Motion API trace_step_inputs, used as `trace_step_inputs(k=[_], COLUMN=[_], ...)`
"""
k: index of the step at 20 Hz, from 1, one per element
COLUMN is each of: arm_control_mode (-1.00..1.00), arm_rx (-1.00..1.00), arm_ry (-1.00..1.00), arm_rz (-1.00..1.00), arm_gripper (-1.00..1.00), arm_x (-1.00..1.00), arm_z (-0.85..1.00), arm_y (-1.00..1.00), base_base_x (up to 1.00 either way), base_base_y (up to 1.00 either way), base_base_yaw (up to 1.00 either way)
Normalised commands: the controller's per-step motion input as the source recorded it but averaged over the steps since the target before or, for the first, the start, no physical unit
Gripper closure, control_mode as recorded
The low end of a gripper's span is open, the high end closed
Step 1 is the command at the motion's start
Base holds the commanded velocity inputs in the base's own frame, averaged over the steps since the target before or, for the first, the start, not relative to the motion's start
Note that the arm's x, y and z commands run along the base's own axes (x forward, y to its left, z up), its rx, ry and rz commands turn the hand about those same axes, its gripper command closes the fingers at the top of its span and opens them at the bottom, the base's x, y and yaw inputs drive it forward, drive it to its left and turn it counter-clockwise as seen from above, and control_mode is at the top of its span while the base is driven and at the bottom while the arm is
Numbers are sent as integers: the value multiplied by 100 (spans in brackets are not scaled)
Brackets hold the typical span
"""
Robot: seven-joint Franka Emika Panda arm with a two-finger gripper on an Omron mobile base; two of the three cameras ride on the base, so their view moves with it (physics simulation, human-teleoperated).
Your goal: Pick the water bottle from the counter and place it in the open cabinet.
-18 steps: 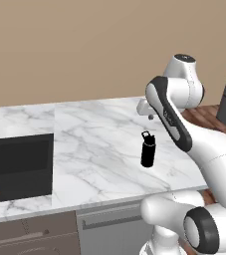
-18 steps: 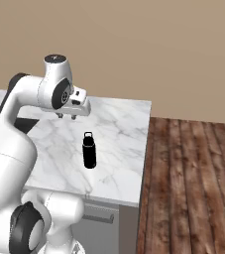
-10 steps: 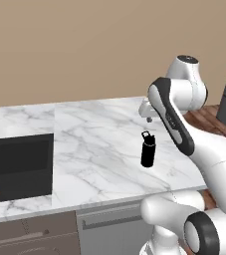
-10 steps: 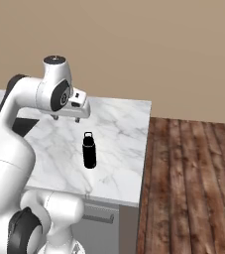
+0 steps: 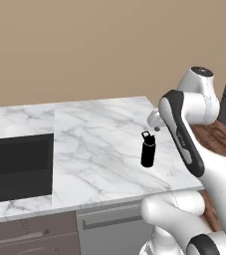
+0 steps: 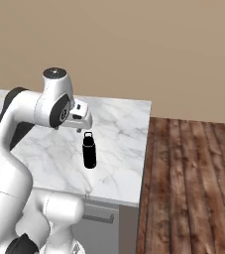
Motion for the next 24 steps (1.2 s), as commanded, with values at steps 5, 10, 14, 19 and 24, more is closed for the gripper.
trace_step_inputs(k=[5,10,14,19,24], arm_control_mode=[-100,-100,-100,-100,-100], arm_rx=[3,2,4,3,4], arm_ry=[-5,-4,-5,-3,-4], arm_rz=[4,11,13,15,16], arm_gripper=[-100,-100,-100,-100,-100], arm_x=[-21,-4,-2,0,0], arm_z=[-3,0,0,0,-2], arm_y=[-16,-9,-10,-9,-17], base_base_x=[0,0,0,0,0], base_base_y=[0,0,0,0,0], base_base_yaw=[0,0,0,0,0])
